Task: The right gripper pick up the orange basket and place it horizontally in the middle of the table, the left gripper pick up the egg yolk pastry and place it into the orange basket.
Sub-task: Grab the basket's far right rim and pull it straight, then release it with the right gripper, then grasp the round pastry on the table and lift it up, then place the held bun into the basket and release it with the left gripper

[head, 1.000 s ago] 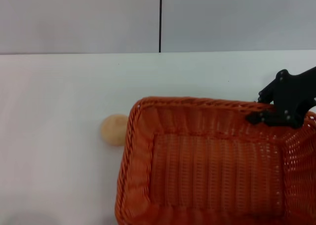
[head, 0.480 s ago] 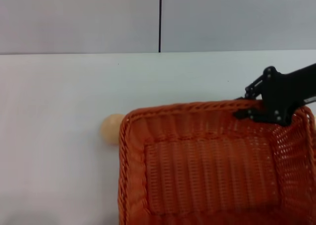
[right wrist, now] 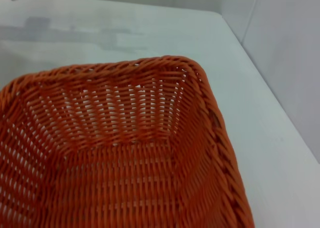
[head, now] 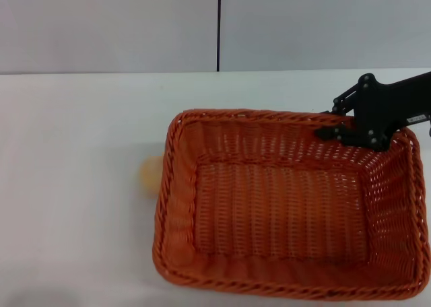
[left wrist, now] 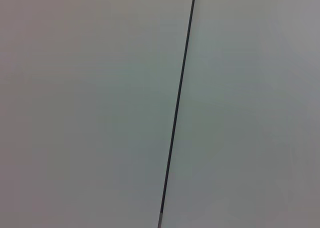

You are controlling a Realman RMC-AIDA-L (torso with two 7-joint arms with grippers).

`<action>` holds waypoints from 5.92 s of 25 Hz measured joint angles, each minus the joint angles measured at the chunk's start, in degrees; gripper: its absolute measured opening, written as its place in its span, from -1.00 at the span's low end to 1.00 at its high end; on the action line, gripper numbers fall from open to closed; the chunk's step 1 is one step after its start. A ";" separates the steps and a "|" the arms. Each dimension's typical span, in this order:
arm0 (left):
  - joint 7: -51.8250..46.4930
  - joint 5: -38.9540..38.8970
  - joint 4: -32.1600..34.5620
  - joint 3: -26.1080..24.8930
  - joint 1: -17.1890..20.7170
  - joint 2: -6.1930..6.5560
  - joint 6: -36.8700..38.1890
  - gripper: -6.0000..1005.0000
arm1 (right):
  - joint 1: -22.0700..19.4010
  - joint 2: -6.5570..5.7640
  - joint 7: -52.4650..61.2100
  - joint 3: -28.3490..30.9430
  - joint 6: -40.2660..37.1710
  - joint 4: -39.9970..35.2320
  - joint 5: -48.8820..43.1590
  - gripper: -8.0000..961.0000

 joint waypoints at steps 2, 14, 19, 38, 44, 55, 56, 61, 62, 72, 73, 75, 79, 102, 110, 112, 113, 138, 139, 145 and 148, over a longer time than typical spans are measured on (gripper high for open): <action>0.00 0.00 0.00 0.00 0.04 0.00 0.14 0.55 | 0.46 -0.65 -0.54 0.01 -1.28 1.76 -0.06 -0.61; 0.00 0.00 0.09 0.78 -0.03 -0.03 0.55 0.55 | 1.23 0.66 -2.20 -0.53 -1.55 2.21 0.17 -0.59; 0.00 0.00 0.09 1.26 0.01 -0.03 0.88 0.55 | 1.66 0.67 -2.23 -0.57 -1.42 2.29 0.12 -0.58; 0.00 0.00 0.70 1.32 0.09 -0.03 1.17 0.54 | 0.49 2.58 -0.40 -1.45 -3.04 -0.75 -0.72 -0.54; 0.00 0.00 0.78 1.32 0.08 -0.03 1.17 0.54 | -1.28 3.66 0.99 -1.39 -4.91 -5.06 -0.59 -0.53; 0.00 0.00 1.00 2.17 -0.19 0.00 1.19 0.53 | -3.33 5.11 4.27 -1.33 -6.54 -8.25 2.60 -0.14; 0.00 0.00 1.00 2.17 -0.19 0.00 1.19 0.53 | -3.33 5.11 4.27 -1.33 -6.54 -8.25 2.60 -0.10; -3.06 0.01 6.24 7.59 -2.15 0.35 3.00 0.53 | -9.37 5.21 12.30 -0.90 -2.25 -16.96 12.62 0.10; -6.92 0.01 10.12 10.36 -3.65 0.50 3.61 0.53 | -13.02 5.34 15.15 0.13 -0.36 -20.23 18.15 0.14; -32.26 0.03 35.39 37.36 -15.93 0.28 1.33 0.53 | -34.01 5.58 16.28 5.26 4.44 -21.52 48.18 0.22; -33.77 0.06 36.66 39.98 -16.83 0.26 0.35 0.53 | -35.61 5.63 16.28 5.68 4.45 -20.90 49.79 0.22; -37.42 0.09 39.83 47.90 -19.14 0.17 -3.14 0.53 | -39.09 5.64 16.08 7.83 5.01 -17.48 53.56 0.22; -41.06 0.10 42.00 56.96 -20.98 0.08 -7.88 0.53 | -39.85 5.55 15.94 11.53 6.90 -13.03 54.87 0.22; -41.07 -3.90 37.06 79.72 -24.13 -0.74 -23.40 0.52 | -38.24 5.42 15.48 13.48 9.19 -4.77 54.46 0.22; -39.18 -4.98 34.15 80.49 -25.33 -0.86 -25.23 0.52 | -38.00 5.36 15.44 13.53 9.20 -4.63 54.32 0.22; -39.03 -5.19 33.38 81.95 -25.85 -0.94 -26.62 0.52 | -38.00 5.36 15.44 13.54 9.20 -4.62 54.30 0.22; -39.03 -5.43 33.12 82.71 -26.00 -0.97 -27.01 0.52 | -37.99 5.36 15.44 13.54 9.19 -4.62 54.28 0.22; -38.94 -11.24 33.29 84.04 -24.21 -0.53 -28.55 -0.43 | -37.66 5.20 14.27 14.73 8.65 -3.34 53.53 0.22; -38.94 -11.24 33.29 84.04 -24.21 -0.53 -28.55 -0.46 | -37.67 5.19 14.27 14.75 8.65 -3.34 53.53 0.22; -38.93 -19.49 37.44 77.04 -20.99 -0.29 -27.65 -0.58 | -37.46 5.18 14.27 14.78 8.69 -3.34 53.53 0.22; -38.93 -25.20 39.87 76.71 -19.51 -0.29 -26.07 -0.63 | -37.14 5.18 14.26 14.73 8.76 -3.35 53.53 0.22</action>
